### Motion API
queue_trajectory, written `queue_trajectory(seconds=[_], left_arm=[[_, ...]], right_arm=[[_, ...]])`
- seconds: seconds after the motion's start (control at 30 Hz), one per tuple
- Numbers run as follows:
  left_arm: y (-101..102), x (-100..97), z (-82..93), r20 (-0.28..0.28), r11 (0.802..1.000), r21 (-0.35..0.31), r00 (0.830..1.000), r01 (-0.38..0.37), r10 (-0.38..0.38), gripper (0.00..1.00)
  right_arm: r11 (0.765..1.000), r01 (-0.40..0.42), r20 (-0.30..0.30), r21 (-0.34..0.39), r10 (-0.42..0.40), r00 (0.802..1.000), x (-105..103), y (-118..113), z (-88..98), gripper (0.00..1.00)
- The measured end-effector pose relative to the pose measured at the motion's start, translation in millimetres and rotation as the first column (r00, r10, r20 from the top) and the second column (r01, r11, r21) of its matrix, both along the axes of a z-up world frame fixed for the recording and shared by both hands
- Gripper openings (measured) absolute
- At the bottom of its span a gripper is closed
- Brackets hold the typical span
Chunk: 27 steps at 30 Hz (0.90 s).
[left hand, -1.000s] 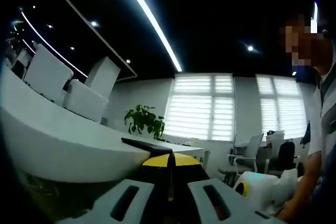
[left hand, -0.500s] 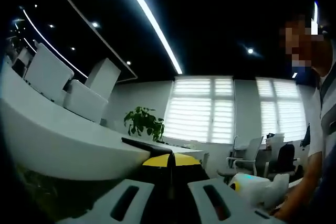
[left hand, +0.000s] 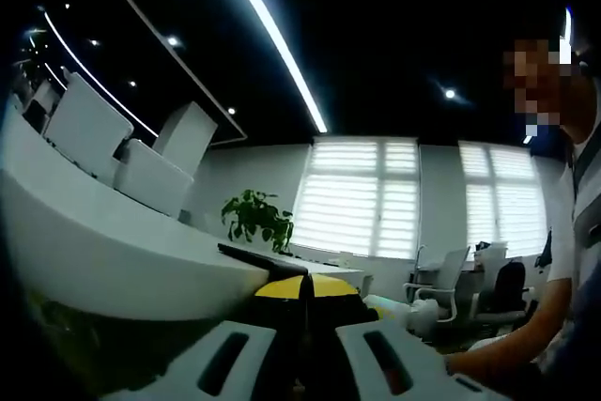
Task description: Clamp the fixed fixture on the desktop, loosen the retaining clip, secure it to the edge of the desk, and tighten the retaining clip.
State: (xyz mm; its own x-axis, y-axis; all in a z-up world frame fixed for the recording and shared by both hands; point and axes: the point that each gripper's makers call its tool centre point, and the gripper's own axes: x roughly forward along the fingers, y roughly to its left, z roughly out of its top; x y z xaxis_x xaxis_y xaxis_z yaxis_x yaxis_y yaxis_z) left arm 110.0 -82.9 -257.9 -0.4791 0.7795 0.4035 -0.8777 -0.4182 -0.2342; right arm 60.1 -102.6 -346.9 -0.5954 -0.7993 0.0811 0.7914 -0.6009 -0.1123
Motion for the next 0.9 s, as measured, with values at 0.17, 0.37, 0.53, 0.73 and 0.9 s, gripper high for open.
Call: queue_trajectory(seconds=[0.17, 0.37, 0.53, 0.73, 0.9], left_arm=[[1, 1.0, -0.3, 0.001, 1.0, -0.006, 1.0, -0.001, 0.001, 0.02], [2, 2.8, -0.5, 0.0, 1.0, -0.008, 1.0, 0.002, -0.002, 0.02], [3, 4.1, -0.8, 0.001, 1.0, -0.004, 1.0, 0.001, -0.001, 0.02], [4, 5.8, -0.7, 0.002, 1.0, -0.009, 1.0, -0.001, 0.001, 0.02], [4, 7.1, -0.6, 0.0, 1.0, -0.01, 1.0, -0.002, 0.002, 0.02]], right_arm=[[0.995, -0.09, 0.032, -0.037, 0.092, 0.995, -2, -2, -2.8, 0.25], [0.987, -0.139, 0.064, -0.077, 0.144, 0.988, -3, -4, -4.1, 0.26], [0.997, -0.035, 0.074, -0.075, 0.041, 0.996, -5, 2, -7.5, 0.27], [0.981, 0.162, 0.03, -0.109, -0.16, 0.987, 9, 13, -9.7, 0.48], [0.877, 0.466, 0.072, -0.116, -0.46, 0.885, 17, 27, -19.3, 0.48]])
